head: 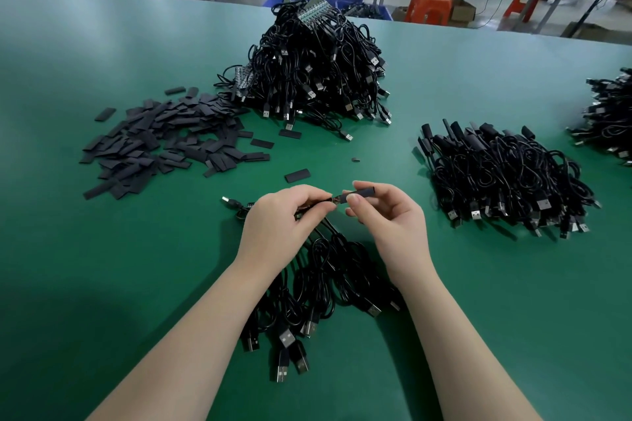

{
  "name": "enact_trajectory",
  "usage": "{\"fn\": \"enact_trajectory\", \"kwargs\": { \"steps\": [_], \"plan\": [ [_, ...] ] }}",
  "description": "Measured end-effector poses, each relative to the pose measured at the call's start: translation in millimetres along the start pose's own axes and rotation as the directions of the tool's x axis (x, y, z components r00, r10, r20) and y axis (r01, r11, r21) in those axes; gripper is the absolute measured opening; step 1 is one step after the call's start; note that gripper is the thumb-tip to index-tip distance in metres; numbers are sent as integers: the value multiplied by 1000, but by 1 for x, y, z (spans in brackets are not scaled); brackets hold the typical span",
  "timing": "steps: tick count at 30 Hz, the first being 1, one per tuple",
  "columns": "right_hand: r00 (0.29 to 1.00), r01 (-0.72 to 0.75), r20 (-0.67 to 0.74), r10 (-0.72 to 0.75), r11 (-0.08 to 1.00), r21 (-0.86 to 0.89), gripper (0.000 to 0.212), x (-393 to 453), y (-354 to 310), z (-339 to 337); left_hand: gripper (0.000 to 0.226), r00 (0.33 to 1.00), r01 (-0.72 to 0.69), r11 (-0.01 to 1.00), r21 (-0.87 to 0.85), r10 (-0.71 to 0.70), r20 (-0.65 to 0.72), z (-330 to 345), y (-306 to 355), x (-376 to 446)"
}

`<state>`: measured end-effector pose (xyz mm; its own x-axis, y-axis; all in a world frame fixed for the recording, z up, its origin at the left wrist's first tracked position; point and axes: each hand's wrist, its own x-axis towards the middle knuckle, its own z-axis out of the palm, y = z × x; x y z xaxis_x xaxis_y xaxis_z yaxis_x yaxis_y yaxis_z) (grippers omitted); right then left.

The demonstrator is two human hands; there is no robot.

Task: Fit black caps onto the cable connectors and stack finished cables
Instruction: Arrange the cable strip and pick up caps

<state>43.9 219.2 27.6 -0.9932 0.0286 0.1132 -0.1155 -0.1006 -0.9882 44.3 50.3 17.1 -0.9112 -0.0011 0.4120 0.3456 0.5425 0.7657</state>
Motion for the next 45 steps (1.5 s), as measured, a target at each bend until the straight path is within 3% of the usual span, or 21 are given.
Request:
{"fn": "enact_trajectory", "kwargs": {
  "steps": [6, 9, 15, 22, 34, 38, 41, 45],
  "plan": [
    [999, -32, -30, 32, 999, 8, 15, 1, 2, 0, 22, 993, -112, 993, 39, 110, 48, 1, 4, -1],
    [998, -35, -48, 36, 999, 20, 15, 0, 3, 2, 22, 991, -137, 987, 82, 136, 8, 2, 5, -2],
    [999, -29, -29, 29, 999, 15, 14, -2, 5, 9, 22, 996, -25, 1000, -1, 25, -83, 2, 3, -2],
    [996, -39, -83, 45, 997, 68, 10, -3, 4, 9, 13, 977, -173, 979, 110, 184, -105, 3, 10, -3],
    [999, -48, -25, 49, 998, 30, 11, -4, 5, 12, 15, 985, -119, 993, 14, 119, -122, 1, 8, -4],
    [1000, -3, -24, 4, 1000, 29, 27, -6, 6, 12, 15, 991, -117, 993, 29, 119, -66, 2, 8, -3],
    [999, 53, -7, -54, 996, -69, 34, -5, 8, 11, 16, 990, -118, 992, 45, 121, -73, 3, 10, -4],
    [998, 17, 65, -9, 991, -131, 39, -4, 6, 9, 20, 989, -117, 989, 86, 124, -77, 2, 9, -4]
  ]
}}
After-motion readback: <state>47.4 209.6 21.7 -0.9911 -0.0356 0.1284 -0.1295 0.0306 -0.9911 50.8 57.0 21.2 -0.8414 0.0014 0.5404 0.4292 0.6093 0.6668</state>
